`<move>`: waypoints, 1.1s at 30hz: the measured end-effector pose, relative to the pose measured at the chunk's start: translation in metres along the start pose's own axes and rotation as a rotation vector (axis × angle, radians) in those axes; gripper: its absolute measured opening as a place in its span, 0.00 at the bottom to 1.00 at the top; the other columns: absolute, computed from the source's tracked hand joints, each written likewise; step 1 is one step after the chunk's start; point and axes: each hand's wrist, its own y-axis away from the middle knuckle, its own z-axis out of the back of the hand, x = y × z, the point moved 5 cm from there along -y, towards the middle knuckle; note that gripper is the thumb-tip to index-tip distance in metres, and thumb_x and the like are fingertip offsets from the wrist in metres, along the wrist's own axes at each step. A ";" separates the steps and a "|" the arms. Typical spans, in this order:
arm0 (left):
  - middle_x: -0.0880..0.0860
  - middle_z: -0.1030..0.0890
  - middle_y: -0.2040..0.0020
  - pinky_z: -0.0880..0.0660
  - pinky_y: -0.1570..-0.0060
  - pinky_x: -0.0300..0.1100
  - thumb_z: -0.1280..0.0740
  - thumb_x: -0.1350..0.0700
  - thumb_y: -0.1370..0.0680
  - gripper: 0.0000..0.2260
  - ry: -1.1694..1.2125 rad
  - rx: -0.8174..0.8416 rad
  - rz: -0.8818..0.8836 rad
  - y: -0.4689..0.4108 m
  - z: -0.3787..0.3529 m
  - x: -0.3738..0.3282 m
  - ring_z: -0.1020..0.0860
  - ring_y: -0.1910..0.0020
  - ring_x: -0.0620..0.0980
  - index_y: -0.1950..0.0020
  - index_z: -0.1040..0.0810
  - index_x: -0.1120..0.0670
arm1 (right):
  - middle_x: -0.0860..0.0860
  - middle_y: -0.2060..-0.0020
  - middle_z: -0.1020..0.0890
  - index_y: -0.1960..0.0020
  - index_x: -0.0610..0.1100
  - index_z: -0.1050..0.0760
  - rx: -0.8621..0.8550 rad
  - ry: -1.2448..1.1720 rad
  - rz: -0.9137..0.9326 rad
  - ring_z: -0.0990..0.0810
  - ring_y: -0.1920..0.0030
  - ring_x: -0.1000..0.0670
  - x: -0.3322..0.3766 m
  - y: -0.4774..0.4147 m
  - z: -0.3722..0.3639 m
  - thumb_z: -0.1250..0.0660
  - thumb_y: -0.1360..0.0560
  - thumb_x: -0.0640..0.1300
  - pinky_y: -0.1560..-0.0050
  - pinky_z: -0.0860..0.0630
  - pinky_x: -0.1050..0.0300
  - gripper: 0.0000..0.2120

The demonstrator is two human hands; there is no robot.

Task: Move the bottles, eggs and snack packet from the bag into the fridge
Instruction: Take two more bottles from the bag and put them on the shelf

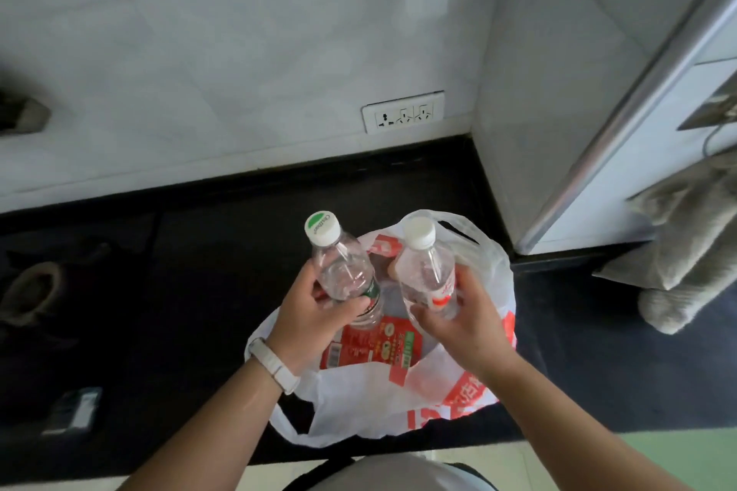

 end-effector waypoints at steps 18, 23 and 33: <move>0.50 0.16 0.47 0.21 0.46 0.48 0.24 0.52 0.37 0.19 0.221 -0.378 -0.177 0.102 0.103 -0.019 0.18 0.45 0.51 0.48 0.19 0.39 | 0.57 0.46 0.19 0.34 0.53 0.30 0.347 -0.252 0.186 0.18 0.43 0.54 0.111 0.025 -0.103 0.29 0.26 0.57 0.46 0.20 0.54 0.23; 0.49 0.16 0.48 0.21 0.48 0.44 0.24 0.51 0.36 0.17 0.262 -0.525 -0.186 0.162 0.156 0.002 0.18 0.47 0.49 0.49 0.19 0.39 | 0.57 0.49 0.18 0.35 0.52 0.29 0.443 -0.214 0.176 0.18 0.47 0.56 0.133 0.052 -0.167 0.29 0.24 0.47 0.47 0.20 0.56 0.19; 0.49 0.14 0.52 0.20 0.52 0.45 0.23 0.57 0.32 0.18 0.299 -0.770 -0.163 0.309 0.274 0.069 0.16 0.51 0.48 0.44 0.20 0.50 | 0.55 0.49 0.17 0.37 0.55 0.29 0.573 -0.113 0.219 0.17 0.50 0.55 0.188 0.144 -0.315 0.29 0.26 0.55 0.49 0.20 0.54 0.20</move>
